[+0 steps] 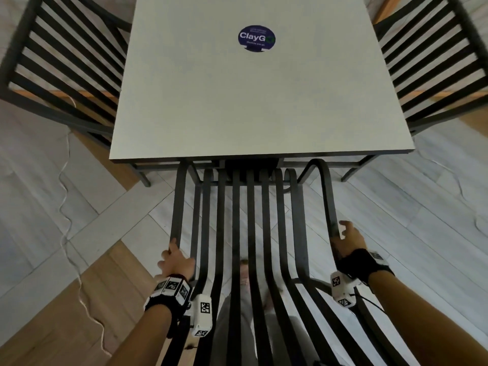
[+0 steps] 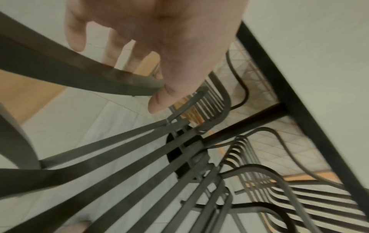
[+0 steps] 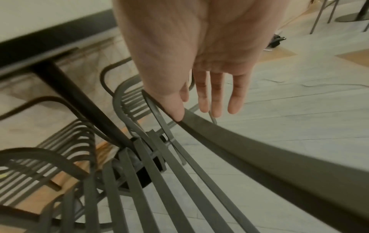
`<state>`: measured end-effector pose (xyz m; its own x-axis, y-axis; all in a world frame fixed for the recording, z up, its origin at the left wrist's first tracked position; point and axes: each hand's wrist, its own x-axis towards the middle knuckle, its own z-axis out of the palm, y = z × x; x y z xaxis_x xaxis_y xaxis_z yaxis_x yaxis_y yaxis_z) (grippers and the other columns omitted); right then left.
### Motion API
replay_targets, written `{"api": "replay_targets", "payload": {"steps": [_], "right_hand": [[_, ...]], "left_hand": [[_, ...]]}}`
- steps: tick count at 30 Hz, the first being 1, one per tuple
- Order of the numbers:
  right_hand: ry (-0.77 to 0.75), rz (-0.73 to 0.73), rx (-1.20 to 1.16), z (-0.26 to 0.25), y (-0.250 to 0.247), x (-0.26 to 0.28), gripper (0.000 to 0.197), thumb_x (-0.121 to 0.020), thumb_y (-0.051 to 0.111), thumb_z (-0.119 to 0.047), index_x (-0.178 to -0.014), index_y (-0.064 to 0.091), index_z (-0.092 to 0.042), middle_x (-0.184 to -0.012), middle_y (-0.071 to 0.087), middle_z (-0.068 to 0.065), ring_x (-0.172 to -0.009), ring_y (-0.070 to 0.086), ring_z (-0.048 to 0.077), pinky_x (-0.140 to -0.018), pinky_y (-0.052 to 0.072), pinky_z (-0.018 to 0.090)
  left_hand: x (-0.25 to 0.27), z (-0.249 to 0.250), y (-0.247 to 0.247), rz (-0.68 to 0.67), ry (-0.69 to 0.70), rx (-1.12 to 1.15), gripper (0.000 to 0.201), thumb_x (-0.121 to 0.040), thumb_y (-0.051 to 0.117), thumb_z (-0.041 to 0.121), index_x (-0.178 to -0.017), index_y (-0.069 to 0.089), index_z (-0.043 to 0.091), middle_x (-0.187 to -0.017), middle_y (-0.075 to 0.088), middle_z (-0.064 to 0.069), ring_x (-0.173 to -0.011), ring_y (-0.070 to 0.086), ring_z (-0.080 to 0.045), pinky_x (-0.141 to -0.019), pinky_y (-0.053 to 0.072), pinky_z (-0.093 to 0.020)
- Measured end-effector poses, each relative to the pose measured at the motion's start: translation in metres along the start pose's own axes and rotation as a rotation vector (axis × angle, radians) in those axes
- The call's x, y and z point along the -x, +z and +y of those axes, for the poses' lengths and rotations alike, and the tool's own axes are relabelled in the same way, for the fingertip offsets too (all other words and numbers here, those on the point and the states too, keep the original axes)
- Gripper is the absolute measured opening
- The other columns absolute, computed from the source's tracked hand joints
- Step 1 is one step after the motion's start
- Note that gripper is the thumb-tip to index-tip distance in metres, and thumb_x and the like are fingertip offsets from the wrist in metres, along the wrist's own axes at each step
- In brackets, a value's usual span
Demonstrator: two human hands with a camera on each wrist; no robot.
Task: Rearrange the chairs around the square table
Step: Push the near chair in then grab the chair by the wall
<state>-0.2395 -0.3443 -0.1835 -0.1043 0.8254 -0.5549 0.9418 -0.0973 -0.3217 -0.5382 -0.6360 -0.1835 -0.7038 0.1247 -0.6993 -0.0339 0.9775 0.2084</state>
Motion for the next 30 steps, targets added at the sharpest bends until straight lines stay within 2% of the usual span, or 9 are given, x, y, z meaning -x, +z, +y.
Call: {"api": "replay_targets", "payload": {"steps": [2, 4, 7, 12, 15, 18, 24, 30], "right_hand": [[-0.026, 0.007, -0.018, -0.001, -0.015, 0.007, 0.050, -0.089, 0.061, -0.022, -0.134, 0.042, -0.009, -0.130, 0.053, 0.022, -0.115, 0.055, 0.039, -0.091, 0.047, 0.041], [-0.035, 0.000, -0.034, 0.003, -0.030, 0.010, 0.050, -0.088, 0.063, -0.020, -0.133, 0.043, -0.009, -0.131, 0.052, 0.021, -0.116, 0.054, 0.037, -0.094, 0.045, 0.041], [-0.077, -0.012, -0.040, 0.014, -0.055, 0.012, 0.049, -0.087, 0.063, -0.017, -0.132, 0.045, -0.009, -0.132, 0.050, 0.021, -0.117, 0.054, 0.035, -0.096, 0.044, 0.039], [-0.172, -0.027, -0.081, 0.040, -0.112, 0.013, 0.049, -0.088, 0.064, -0.016, -0.132, 0.045, -0.008, -0.134, 0.046, 0.023, -0.115, 0.056, 0.036, -0.091, 0.042, 0.032], [-0.241, -0.009, -0.108, 0.060, -0.159, 0.004, 0.048, -0.087, 0.064, -0.016, -0.131, 0.046, -0.008, -0.133, 0.046, 0.022, -0.113, 0.056, 0.036, -0.084, 0.037, 0.025], [-0.321, -0.003, -0.125, 0.082, -0.215, -0.015, 0.048, -0.088, 0.064, -0.018, -0.132, 0.045, -0.010, -0.132, 0.047, 0.021, -0.111, 0.057, 0.034, -0.083, 0.039, 0.026], [-0.467, -0.023, -0.098, 0.115, -0.317, -0.042, 0.048, -0.089, 0.062, -0.020, -0.133, 0.044, -0.014, -0.132, 0.048, 0.016, -0.101, 0.055, 0.025, -0.082, 0.040, 0.027], [-0.571, 0.026, -0.117, 0.113, -0.391, -0.072, 0.046, -0.090, 0.061, -0.019, -0.132, 0.044, -0.012, -0.131, 0.048, 0.017, -0.097, 0.049, 0.020, -0.082, 0.038, 0.027]], "left_hand": [[0.016, 0.007, -0.002, 0.001, 0.054, 0.022, 0.078, -0.083, 0.062, 0.019, -0.147, 0.017, 0.024, -0.148, 0.034, -0.017, -0.131, 0.033, -0.043, -0.109, 0.030, -0.062], [0.035, 0.018, -0.003, -0.031, 0.116, 0.074, 0.073, -0.083, 0.064, 0.021, -0.144, 0.025, 0.027, -0.147, 0.038, -0.015, -0.133, 0.036, -0.040, -0.110, 0.029, -0.062], [0.072, 0.044, -0.003, -0.104, 0.243, 0.203, 0.060, -0.084, 0.064, 0.023, -0.137, 0.036, 0.032, -0.145, 0.044, -0.008, -0.130, 0.043, -0.033, -0.110, 0.031, -0.060], [0.148, 0.111, 0.002, -0.095, 0.546, 0.218, 0.048, -0.088, 0.061, 0.028, -0.132, 0.043, 0.031, -0.141, 0.048, 0.001, -0.130, 0.045, -0.020, -0.110, 0.036, -0.053], [0.193, 0.159, 0.017, 0.031, 0.753, 0.052, 0.044, -0.090, 0.058, 0.029, -0.131, 0.044, 0.028, -0.136, 0.053, 0.003, -0.126, 0.049, -0.018, -0.108, 0.040, -0.048], [0.236, 0.214, 0.049, 0.206, 0.924, -0.211, 0.043, -0.091, 0.053, 0.029, -0.132, 0.042, 0.026, -0.132, 0.055, 0.002, -0.121, 0.052, -0.020, -0.104, 0.041, -0.045], [0.293, 0.350, 0.108, 0.274, 1.064, -0.553, 0.042, -0.089, 0.049, 0.026, -0.130, 0.042, 0.019, -0.129, 0.053, -0.003, -0.119, 0.049, -0.026, -0.096, 0.040, -0.048], [0.327, 0.454, 0.142, 0.292, 1.134, -0.618, 0.038, -0.088, 0.048, 0.018, -0.126, 0.044, 0.016, -0.128, 0.055, -0.007, -0.117, 0.049, -0.030, -0.095, 0.039, -0.048]]}}
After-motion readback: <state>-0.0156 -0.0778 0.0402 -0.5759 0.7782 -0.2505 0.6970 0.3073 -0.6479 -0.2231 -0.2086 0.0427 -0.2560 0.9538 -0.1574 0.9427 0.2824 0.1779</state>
